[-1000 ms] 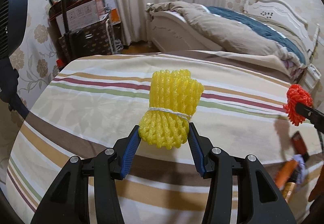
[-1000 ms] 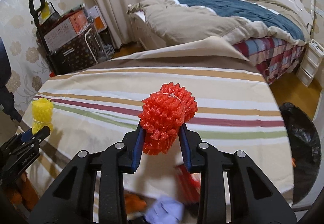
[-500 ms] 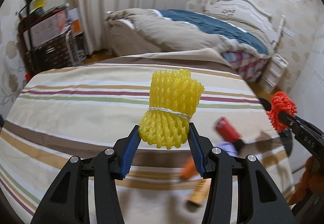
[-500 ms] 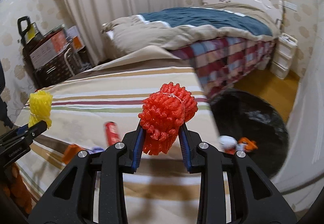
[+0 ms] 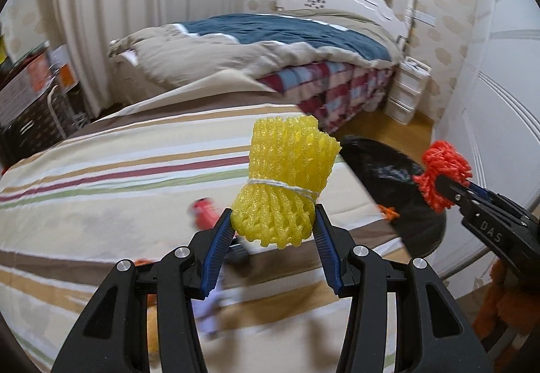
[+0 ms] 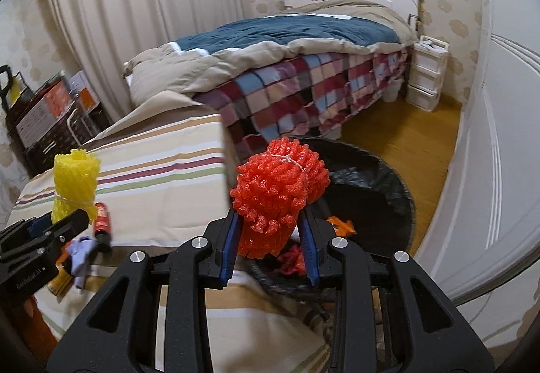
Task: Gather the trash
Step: 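Carry both foam nets over the bin and open both tools to drop them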
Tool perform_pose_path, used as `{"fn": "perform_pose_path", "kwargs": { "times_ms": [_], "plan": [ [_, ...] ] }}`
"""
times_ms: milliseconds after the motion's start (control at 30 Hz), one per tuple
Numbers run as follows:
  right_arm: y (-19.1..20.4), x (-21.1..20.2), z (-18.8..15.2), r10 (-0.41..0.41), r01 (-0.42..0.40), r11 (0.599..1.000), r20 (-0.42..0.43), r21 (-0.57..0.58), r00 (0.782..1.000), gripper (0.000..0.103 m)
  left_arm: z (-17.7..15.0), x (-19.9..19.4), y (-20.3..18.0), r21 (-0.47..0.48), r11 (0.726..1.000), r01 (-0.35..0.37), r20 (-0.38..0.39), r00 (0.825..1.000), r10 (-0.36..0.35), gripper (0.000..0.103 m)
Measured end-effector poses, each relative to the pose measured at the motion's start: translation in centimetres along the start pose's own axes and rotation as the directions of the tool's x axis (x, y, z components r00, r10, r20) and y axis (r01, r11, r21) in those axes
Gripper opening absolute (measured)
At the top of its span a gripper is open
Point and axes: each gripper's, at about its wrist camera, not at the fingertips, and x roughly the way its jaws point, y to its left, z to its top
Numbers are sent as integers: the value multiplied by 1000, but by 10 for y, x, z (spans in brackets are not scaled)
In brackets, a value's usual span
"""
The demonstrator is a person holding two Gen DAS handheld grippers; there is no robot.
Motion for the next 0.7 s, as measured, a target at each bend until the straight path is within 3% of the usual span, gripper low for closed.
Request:
{"fn": "perform_pose_path", "kwargs": {
  "times_ms": [500, 633, 700],
  "plan": [
    [-51, 35, 5, -45, 47, 997, -42, 61, 998, 34, 20, 59, -76, 107, 994, 35, -30, 999, -32, 50],
    [-60, 45, 5, -59, 63, 995, -46, 79, 997, 42, 21, 74, -88, 128, 991, 27, -50, 999, -21, 64],
    [-64, 47, 5, -73, 77, 994, -49, 83, 996, 52, 21, 78, -90, 127, 992, 13, -48, 999, -7, 75]
  ]
}}
